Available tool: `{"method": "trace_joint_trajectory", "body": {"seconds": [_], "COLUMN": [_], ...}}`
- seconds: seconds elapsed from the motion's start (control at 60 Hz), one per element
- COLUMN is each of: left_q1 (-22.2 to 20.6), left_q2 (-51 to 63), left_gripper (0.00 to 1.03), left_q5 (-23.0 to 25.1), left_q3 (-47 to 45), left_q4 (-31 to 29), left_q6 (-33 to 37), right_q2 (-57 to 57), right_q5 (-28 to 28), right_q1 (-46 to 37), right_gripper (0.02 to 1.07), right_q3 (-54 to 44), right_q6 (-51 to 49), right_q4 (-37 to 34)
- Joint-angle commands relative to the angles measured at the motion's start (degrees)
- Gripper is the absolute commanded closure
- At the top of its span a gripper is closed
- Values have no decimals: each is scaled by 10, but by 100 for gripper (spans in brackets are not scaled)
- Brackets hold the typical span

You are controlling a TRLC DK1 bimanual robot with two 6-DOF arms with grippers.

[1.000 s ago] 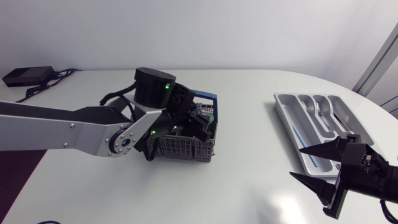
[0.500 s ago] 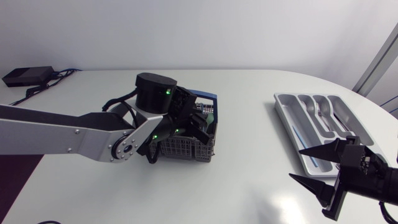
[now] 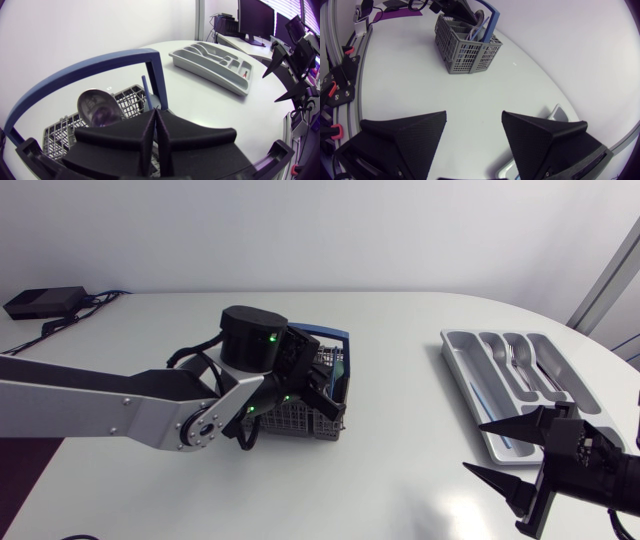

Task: Sort the cutlery from the basket into the organizer compartments.

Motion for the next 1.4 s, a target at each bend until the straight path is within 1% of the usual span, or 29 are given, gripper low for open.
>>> {"method": "trace_joint_trajectory", "body": {"seconds": [0.0, 0.05, 0.1, 0.15, 0.167, 0.233, 0.317, 0.383, 0.483, 0.6, 0.667, 1.133, 1.317, 1.383], "left_q1": [-4, -5, -5, -5, -5, -5, -5, -5, -5, -5, -5, 3, 5, 6], "left_q2": [7, 7, 8, 9, 9, 9, 11, 12, 14, 16, 18, 41, 42, 44], "left_gripper": [95, 88, 84, 78, 78, 69, 65, 64, 57, 57, 54, 56, 65, 65], "left_q5": [-1, -1, -1, -1, -1, -1, -1, -1, -1, -1, -1, -5, -9, -9], "left_q3": [-14, -15, -15, -14, -14, -11, -7, -2, 3, 12, 16, 53, 56, 56], "left_q4": [7, 8, 8, 7, 7, 7, 7, 7, 8, 7, 8, 10, 14, 15], "left_q6": [-2, -1, 0, 1, 1, 1, 1, 1, 1, 1, 1, -5, -6, -7], "right_q2": [-6, -9, -10, -11, -11, -12, -13, -14, -15, -15, -16, -16, -16, -16], "right_q5": [6, 9, 9, 9, 9, 10, 10, 10, 11, 11, 11, 11, 11, 12], "right_q1": [9, 14, 14, 16, 16, 17, 17, 17, 17, 17, 17, 20, 21, 22], "right_gripper": [27, 27, 27, 27, 27, 27, 27, 27, 27, 27, 27, 27, 27, 27], "right_q3": [-17, -16, -16, -16, -16, -19, -20, -20, -20, -21, -20, -22, -20, -20], "right_q6": [16, 19, 19, 21, 21, 22, 22, 22, 22, 22, 23, 26, 26, 26], "right_q4": [-4, -4, -4, -2, -2, 0, 0, 1, 1, 1, 2, 5, 6, 5]}}
